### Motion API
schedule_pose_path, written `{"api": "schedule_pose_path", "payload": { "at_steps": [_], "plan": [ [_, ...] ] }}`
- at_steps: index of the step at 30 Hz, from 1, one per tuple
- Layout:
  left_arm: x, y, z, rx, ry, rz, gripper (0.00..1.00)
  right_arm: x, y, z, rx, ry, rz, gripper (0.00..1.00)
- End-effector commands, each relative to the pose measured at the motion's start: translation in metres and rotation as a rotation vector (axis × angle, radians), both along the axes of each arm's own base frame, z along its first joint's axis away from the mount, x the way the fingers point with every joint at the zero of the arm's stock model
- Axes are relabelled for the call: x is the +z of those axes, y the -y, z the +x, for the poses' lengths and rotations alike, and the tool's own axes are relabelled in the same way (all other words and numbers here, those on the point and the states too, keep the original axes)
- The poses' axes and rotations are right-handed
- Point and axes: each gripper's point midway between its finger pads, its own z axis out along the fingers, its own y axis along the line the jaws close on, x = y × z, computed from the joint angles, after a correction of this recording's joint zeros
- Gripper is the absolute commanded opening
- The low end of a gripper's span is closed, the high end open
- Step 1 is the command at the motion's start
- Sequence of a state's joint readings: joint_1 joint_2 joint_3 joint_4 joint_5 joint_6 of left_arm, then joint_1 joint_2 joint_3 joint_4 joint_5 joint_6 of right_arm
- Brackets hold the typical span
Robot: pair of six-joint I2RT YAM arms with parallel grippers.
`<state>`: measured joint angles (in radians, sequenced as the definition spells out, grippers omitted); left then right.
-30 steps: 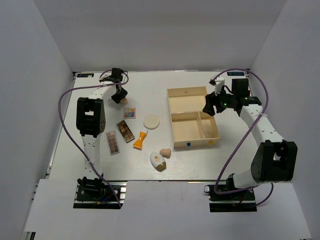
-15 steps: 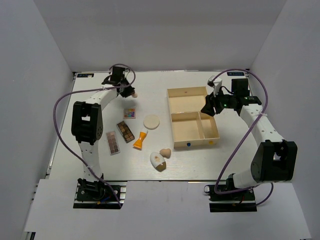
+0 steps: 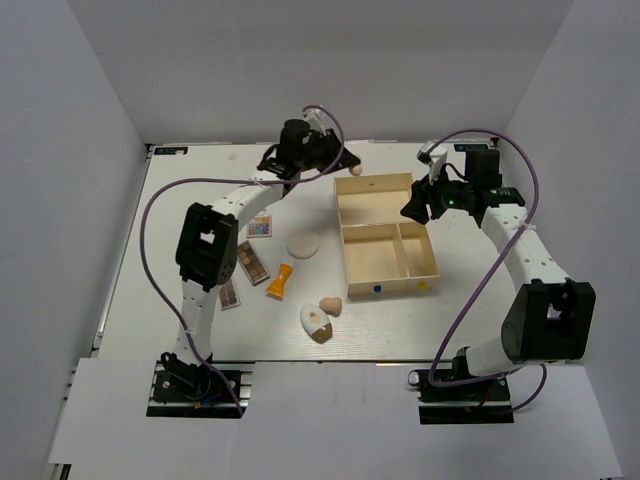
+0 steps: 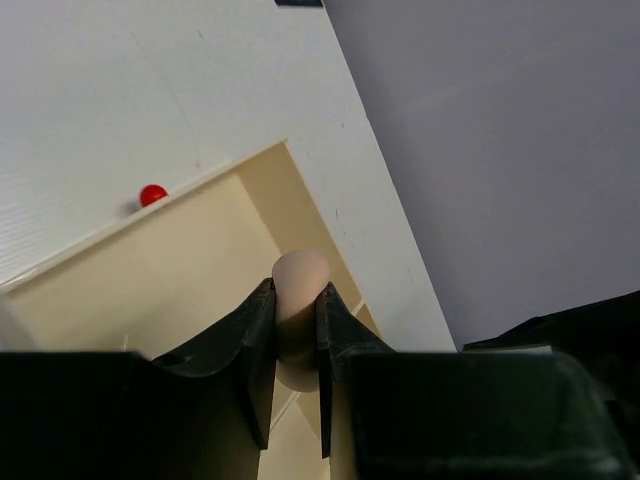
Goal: Organize the makeup
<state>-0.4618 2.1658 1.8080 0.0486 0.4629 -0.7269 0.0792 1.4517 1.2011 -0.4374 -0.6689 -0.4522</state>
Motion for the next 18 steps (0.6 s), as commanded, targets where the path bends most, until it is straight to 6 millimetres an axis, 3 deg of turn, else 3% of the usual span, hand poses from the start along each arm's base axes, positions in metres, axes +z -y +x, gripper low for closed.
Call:
{"api": "schedule_pose_path", "payload": {
  "at_steps": [1,4,5,8,12,18],
  "plan": [
    [0.001,0.039,-0.01,-0.076,0.007,-0.023,0.23,0.035,-0.004,0.007,0.009,0.108,0.018,0.6],
    [-0.014,0.05,-0.013,-0.072,-0.011,0.011,0.34,0.035,-0.003,0.002,0.02,0.12,0.007,0.62],
    [-0.018,0.049,-0.012,-0.063,-0.013,0.022,0.42,0.034,-0.003,-0.002,0.026,0.121,0.006,0.63],
    [-0.031,0.048,-0.017,-0.052,-0.046,0.067,0.54,0.032,-0.006,-0.013,0.071,0.12,0.013,0.66],
    [-0.027,0.046,-0.017,-0.043,-0.034,0.073,0.69,0.033,-0.017,-0.031,0.196,0.146,0.04,0.74],
    [-0.005,0.042,-0.016,-0.023,0.003,0.065,0.75,0.034,-0.033,-0.065,0.385,0.152,0.093,0.78]
  ]
}}
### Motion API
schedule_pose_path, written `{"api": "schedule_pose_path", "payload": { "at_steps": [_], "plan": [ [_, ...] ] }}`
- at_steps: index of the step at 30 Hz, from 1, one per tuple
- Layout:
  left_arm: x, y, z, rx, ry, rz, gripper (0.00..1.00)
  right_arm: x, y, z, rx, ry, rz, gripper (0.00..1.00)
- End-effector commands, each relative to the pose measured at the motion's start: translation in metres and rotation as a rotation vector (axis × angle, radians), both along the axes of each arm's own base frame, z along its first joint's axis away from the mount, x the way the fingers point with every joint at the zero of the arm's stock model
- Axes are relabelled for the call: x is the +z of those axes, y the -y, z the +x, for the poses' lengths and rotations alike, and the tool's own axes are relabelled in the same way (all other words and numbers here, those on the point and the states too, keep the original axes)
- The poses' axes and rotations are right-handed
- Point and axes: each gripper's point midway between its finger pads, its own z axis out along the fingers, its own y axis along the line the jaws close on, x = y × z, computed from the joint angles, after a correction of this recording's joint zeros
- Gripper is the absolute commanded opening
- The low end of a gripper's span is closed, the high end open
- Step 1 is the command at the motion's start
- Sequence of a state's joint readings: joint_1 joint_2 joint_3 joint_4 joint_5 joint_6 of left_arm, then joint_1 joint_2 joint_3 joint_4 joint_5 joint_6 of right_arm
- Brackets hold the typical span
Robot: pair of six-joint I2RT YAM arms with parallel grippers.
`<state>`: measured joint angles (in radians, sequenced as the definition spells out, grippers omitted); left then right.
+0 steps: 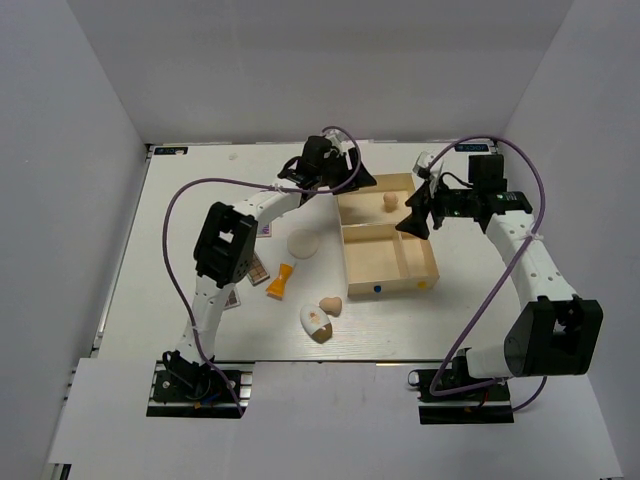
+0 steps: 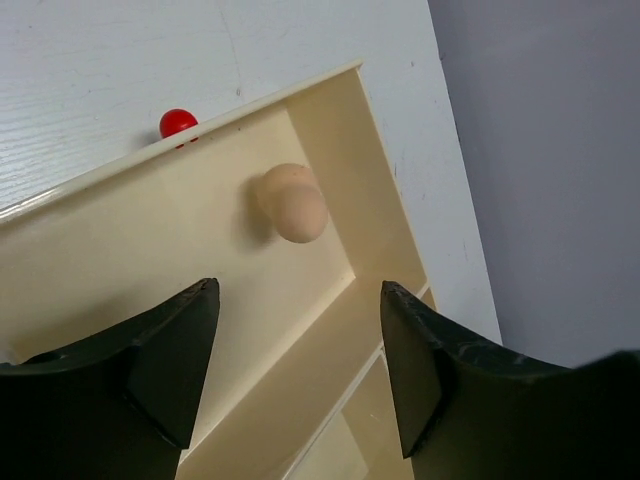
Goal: Organize the makeup
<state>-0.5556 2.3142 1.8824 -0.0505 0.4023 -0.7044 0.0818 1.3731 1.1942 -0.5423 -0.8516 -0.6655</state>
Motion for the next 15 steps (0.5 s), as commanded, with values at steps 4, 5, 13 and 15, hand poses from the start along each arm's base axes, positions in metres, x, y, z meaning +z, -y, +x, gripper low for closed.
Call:
{"api": "schedule_pose_path", "payload": {
  "at_steps": [4,5,13,15],
  "plan": [
    [0.1,-0.027,0.007,0.096,0.164,-0.035,0.7,0.009,-0.031,-0.061,0.344,0.081,0.098,0.72],
    [0.111,-0.042,0.003,0.126,0.167,-0.029,0.66,0.003,-0.034,-0.074,0.375,0.042,0.106,0.72],
    [0.123,-0.15,-0.043,0.377,0.154,0.093,0.39,-0.048,-0.079,-0.125,0.622,0.026,-0.039,0.7],
    [0.112,-0.175,-0.06,0.417,0.121,0.133,0.51,-0.057,-0.089,-0.131,0.665,0.03,-0.079,0.72]
  ]
}}
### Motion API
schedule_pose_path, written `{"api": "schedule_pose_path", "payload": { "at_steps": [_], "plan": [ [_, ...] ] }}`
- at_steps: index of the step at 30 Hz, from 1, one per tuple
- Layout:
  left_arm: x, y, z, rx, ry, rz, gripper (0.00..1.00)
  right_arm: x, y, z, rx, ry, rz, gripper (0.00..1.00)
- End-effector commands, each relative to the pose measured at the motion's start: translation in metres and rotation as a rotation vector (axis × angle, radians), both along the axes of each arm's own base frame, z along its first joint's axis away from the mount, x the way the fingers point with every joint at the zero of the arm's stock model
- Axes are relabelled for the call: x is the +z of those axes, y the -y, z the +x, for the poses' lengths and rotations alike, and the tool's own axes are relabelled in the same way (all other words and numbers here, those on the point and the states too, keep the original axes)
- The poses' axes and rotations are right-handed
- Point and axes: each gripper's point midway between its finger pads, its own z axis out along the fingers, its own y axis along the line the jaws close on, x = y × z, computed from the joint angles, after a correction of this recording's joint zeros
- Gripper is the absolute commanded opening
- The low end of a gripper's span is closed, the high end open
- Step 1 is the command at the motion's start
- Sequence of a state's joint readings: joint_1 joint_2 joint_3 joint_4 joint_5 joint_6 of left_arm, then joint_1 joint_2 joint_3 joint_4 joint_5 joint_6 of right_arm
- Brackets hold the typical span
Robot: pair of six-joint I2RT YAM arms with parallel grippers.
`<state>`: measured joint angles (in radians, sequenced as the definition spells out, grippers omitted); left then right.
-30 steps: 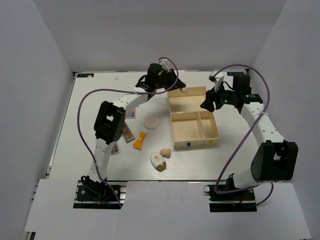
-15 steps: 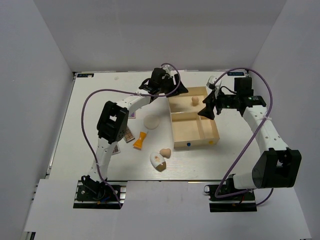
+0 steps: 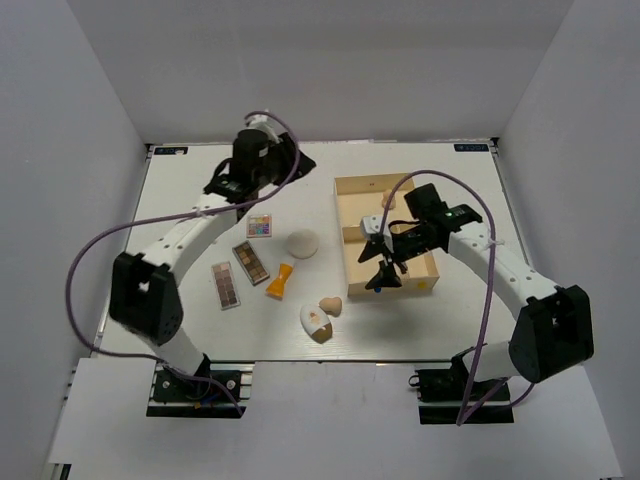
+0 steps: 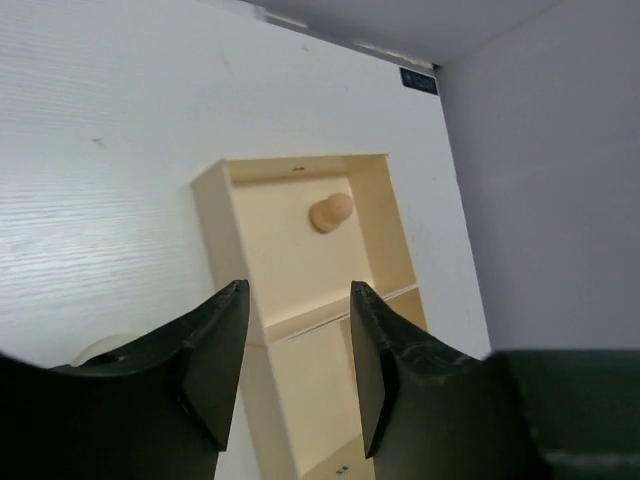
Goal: Organize the makeup
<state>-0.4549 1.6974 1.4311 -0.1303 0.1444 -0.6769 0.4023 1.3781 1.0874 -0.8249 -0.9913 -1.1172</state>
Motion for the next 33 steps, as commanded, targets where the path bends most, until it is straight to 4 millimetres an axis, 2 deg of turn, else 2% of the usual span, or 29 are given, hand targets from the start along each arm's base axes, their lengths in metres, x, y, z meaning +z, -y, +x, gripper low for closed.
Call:
{"api": "schedule_pose_path", "payload": {
  "at_steps": [1,2,4,5,6,7,8,9,11,12,17,22,28,31,32,33],
  "plan": [
    [-0.016,-0.042,-0.028,0.099,-0.065,0.08,0.57,-0.012,-0.017,-0.016,0.11,0.057,-0.046,0.73],
    [-0.022,-0.052,-0.042,0.12,-0.081,0.093,0.65,-0.02,-0.019,-0.015,0.111,0.056,-0.08,0.74],
    [-0.033,-0.066,-0.058,0.156,-0.122,0.092,0.73,-0.028,-0.03,-0.02,0.15,0.084,-0.113,0.76],
    [-0.055,-0.079,-0.068,0.204,-0.157,0.121,0.74,-0.034,-0.032,-0.02,0.148,0.072,-0.133,0.76],
    [-0.043,-0.085,-0.077,0.222,-0.129,0.09,0.75,-0.037,-0.041,-0.026,0.178,0.082,-0.141,0.76],
    [-0.047,-0.089,-0.084,0.241,-0.141,0.076,0.76,-0.043,-0.042,-0.024,0.176,0.084,-0.161,0.76],
    [-0.065,-0.096,-0.094,0.259,-0.169,0.089,0.76,-0.048,-0.044,-0.026,0.17,0.067,-0.178,0.76],
    [-0.058,-0.101,-0.1,0.27,-0.151,0.076,0.77,-0.05,-0.051,-0.027,0.176,0.081,-0.179,0.76],
    [-0.068,-0.109,-0.108,0.296,-0.173,0.097,0.79,-0.066,-0.055,-0.033,0.17,0.058,-0.229,0.76],
    [-0.065,-0.112,-0.111,0.301,-0.17,0.1,0.79,-0.077,-0.057,-0.032,0.164,0.072,-0.254,0.75],
    [-0.064,-0.123,-0.117,0.336,-0.173,0.126,0.82,-0.102,-0.068,-0.032,0.115,0.071,-0.321,0.74],
    [-0.071,-0.126,-0.121,0.355,-0.188,0.127,0.83,-0.128,-0.077,-0.02,0.02,0.086,-0.379,0.74],
    [-0.072,-0.126,-0.12,0.357,-0.194,0.129,0.83,-0.141,-0.087,-0.005,-0.085,0.115,-0.408,0.7],
    [-0.077,-0.124,-0.121,0.352,-0.206,0.121,0.82,-0.147,-0.086,-0.004,-0.086,0.122,-0.427,0.61],
    [-0.081,-0.124,-0.121,0.351,-0.216,0.121,0.83,-0.149,-0.085,-0.004,-0.086,0.122,-0.432,0.56],
    [-0.082,-0.123,-0.12,0.351,-0.217,0.116,0.83,-0.149,-0.085,-0.006,-0.08,0.122,-0.433,0.46]
  ]
}}
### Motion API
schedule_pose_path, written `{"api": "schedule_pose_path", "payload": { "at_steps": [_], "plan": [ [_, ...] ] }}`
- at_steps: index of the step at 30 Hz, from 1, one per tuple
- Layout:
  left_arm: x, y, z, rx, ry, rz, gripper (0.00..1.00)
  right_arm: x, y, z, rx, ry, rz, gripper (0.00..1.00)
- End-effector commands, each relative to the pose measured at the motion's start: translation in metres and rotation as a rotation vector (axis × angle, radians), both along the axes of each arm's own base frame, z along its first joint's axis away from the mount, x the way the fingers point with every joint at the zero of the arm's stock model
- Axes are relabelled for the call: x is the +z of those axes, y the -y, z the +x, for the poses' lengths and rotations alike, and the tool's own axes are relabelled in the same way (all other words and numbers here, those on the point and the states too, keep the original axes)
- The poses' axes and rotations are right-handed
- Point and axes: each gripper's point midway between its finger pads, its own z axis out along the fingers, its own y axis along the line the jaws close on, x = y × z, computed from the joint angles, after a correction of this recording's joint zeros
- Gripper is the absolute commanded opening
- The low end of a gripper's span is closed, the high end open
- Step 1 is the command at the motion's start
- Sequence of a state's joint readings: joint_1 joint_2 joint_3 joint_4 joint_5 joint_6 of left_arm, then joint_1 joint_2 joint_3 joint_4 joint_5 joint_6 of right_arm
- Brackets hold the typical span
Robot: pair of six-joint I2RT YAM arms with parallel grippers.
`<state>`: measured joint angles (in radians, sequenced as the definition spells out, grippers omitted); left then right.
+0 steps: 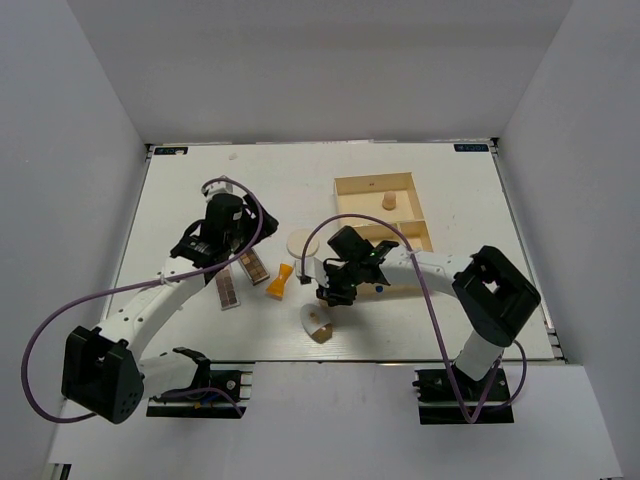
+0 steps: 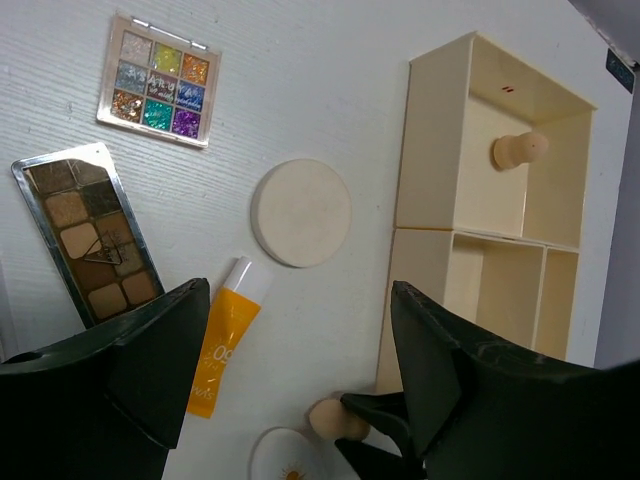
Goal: Organize the makeup
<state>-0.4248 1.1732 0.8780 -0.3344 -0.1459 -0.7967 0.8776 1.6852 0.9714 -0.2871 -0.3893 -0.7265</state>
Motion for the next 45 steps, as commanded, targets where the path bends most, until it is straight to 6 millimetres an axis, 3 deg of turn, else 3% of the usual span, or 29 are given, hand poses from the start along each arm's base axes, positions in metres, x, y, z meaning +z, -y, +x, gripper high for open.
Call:
{"api": "schedule_pose_path", "payload": {
  "at_steps": [1,3,7,12,13,16,18,19,21,23,24,27,28,29,30,32,33,34,36,38,39,40,43,45],
  "plan": [
    [-0.01,0.001,-0.003,0.003,-0.023,-0.01,0.82,-0.006,-0.003,0.003,-0.022,0.016,-0.01,0.42],
    [-0.018,0.003,-0.003,-0.002,-0.042,-0.013,0.82,-0.002,-0.002,-0.001,-0.007,-0.001,0.001,0.3],
    [-0.028,0.01,-0.002,-0.024,-0.069,-0.024,0.82,0.015,-0.005,-0.015,0.059,-0.043,0.046,0.15],
    [-0.041,0.019,0.0,-0.057,-0.114,-0.034,0.81,0.066,-0.021,-0.016,0.084,-0.05,0.162,0.12],
    [-0.049,0.02,0.001,-0.06,-0.137,-0.027,0.81,0.082,-0.027,-0.011,0.081,-0.034,0.192,0.12],
    [-0.061,0.028,0.005,-0.081,-0.177,-0.01,0.81,0.105,-0.034,-0.001,0.057,-0.016,0.236,0.12],
    [-0.061,0.032,0.013,-0.091,-0.182,-0.001,0.81,0.122,-0.038,0.018,-0.013,0.017,0.255,0.12],
    [-0.072,0.037,0.014,-0.102,-0.212,0.013,0.81,0.128,-0.04,0.026,-0.037,0.033,0.266,0.12],
    [-0.073,0.042,0.021,-0.112,-0.217,0.016,0.8,0.144,-0.038,0.054,-0.129,0.095,0.276,0.12],
    [-0.086,0.043,0.024,-0.121,-0.245,0.033,0.8,0.156,-0.027,0.087,-0.246,0.141,0.29,0.11],
    [-0.083,0.048,0.03,-0.132,-0.23,0.027,0.8,0.158,-0.023,0.095,-0.277,0.152,0.291,0.11],
    [-0.089,0.054,0.041,-0.158,-0.235,0.042,0.8,0.166,0.01,0.143,-0.446,0.205,0.291,0.08],
    [-0.086,0.058,0.047,-0.16,-0.221,0.039,0.8,0.165,0.017,0.154,-0.489,0.214,0.28,0.07],
    [-0.095,0.06,0.048,-0.181,-0.252,0.027,0.8,0.167,0.024,0.162,-0.521,0.227,0.281,0.05],
    [-0.096,0.062,0.05,-0.185,-0.255,0.025,0.8,0.172,0.042,0.182,-0.588,0.246,0.283,0.05],
    [-0.1,0.065,0.053,-0.193,-0.265,0.024,0.8,0.167,0.054,0.2,-0.641,0.257,0.264,0.04],
    [-0.101,0.066,0.054,-0.197,-0.264,0.023,0.8,0.171,0.072,0.217,-0.69,0.274,0.265,0.04],
    [-0.102,0.067,0.054,-0.201,-0.266,0.022,0.8,0.16,0.074,0.225,-0.697,0.262,0.245,0.06],
    [-0.106,0.067,0.054,-0.206,-0.274,0.026,0.8,0.158,0.087,0.243,-0.728,0.266,0.241,0.1],
    [-0.11,0.067,0.052,-0.21,-0.286,0.03,0.8,0.139,0.091,0.256,-0.747,0.237,0.221,0.2],
    [-0.111,0.066,0.051,-0.211,-0.287,0.032,0.8,0.14,0.09,0.263,-0.75,0.244,0.227,0.28],
    [-0.113,0.066,0.051,-0.213,-0.289,0.033,0.8,0.127,0.091,0.269,-0.758,0.224,0.208,0.48],
    [-0.115,0.066,0.051,-0.218,-0.29,0.039,0.8,0.118,0.091,0.275,-0.765,0.204,0.2,0.73],
    [-0.115,0.067,0.052,-0.222,-0.289,0.042,0.79,0.12,0.09,0.274,-0.762,0.195,0.211,0.78]
  ]
}}
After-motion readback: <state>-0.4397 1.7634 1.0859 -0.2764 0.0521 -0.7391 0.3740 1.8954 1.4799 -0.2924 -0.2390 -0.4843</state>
